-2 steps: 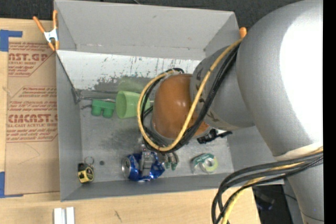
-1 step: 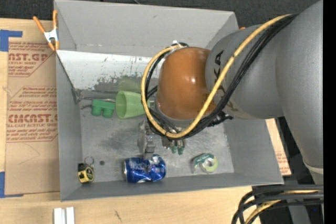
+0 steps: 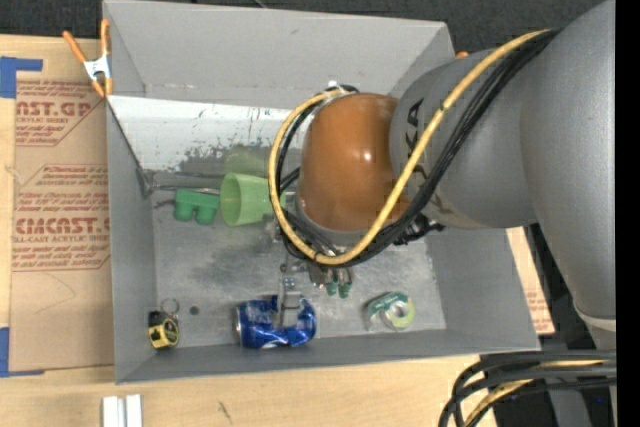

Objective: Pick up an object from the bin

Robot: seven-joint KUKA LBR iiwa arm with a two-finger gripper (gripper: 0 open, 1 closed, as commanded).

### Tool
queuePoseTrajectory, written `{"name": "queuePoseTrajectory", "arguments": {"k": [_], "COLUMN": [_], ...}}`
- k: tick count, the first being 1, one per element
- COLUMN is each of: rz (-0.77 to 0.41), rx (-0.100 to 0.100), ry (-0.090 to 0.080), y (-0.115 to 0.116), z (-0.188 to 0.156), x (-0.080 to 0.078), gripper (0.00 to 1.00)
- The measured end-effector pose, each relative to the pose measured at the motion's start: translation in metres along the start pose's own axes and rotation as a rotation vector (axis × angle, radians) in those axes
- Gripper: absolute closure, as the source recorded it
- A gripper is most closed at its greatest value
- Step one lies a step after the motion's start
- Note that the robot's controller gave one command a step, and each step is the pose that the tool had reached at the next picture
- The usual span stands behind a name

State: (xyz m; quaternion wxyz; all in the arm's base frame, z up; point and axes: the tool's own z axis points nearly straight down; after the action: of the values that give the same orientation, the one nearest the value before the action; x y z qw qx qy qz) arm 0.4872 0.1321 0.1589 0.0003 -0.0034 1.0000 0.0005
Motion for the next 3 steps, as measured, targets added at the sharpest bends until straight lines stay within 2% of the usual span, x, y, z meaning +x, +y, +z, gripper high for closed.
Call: {"name": "queuePoseTrajectory", "arguments": {"k": [1,2,3], "rz": [-0.069,-0.404,-0.689], "rx": [0.002,-0.001,0.002], "ry": [0.022,-0.005,0.003], "y": [0.013,0.034,-0.054], "z": [0.091,0.027,0.057], "x": [-0.056,-0.046,-0.035], "gripper": [0.0,0.0,0.0]}}
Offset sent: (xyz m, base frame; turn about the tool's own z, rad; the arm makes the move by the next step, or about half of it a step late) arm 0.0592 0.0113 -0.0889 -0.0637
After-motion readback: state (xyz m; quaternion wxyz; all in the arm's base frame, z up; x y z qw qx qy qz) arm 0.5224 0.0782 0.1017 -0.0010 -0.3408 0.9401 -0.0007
